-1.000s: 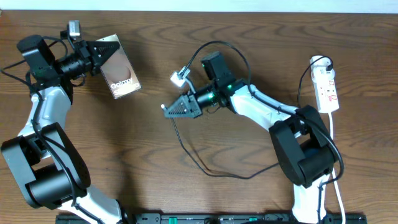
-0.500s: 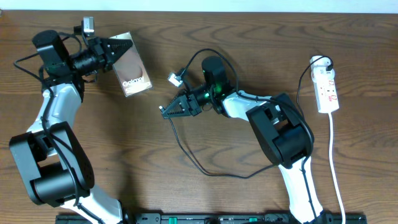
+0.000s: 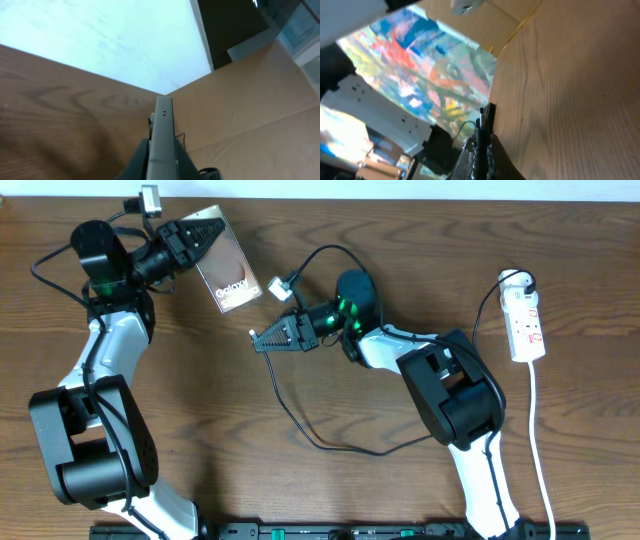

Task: Plug charger to phone and switch on socket
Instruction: 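Lift the cable plug with the right gripper toward the phone's bottom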

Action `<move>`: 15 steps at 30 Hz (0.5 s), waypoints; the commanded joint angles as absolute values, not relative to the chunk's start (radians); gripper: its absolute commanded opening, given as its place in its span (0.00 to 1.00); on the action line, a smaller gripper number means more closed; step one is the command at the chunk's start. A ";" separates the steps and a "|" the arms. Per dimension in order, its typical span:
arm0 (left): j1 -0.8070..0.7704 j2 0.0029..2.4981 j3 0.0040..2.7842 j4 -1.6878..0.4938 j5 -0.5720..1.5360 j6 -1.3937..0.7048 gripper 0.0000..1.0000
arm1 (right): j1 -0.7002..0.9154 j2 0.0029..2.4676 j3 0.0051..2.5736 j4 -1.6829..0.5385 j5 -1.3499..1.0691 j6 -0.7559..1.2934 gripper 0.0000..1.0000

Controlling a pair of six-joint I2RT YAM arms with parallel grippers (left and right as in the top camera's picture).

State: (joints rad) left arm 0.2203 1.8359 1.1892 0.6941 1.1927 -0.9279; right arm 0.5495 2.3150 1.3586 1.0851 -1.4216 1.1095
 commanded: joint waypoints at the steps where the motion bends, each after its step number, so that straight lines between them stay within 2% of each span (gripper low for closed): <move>1: 0.218 1.816 1.195 0.720 1.177 -0.990 0.07 | 0.538 2.306 1.369 1.136 -1.344 1.207 0.01; 15: 0.217 1.816 1.195 0.720 1.204 -1.033 0.07 | 0.524 2.306 1.409 1.216 -1.353 1.242 0.01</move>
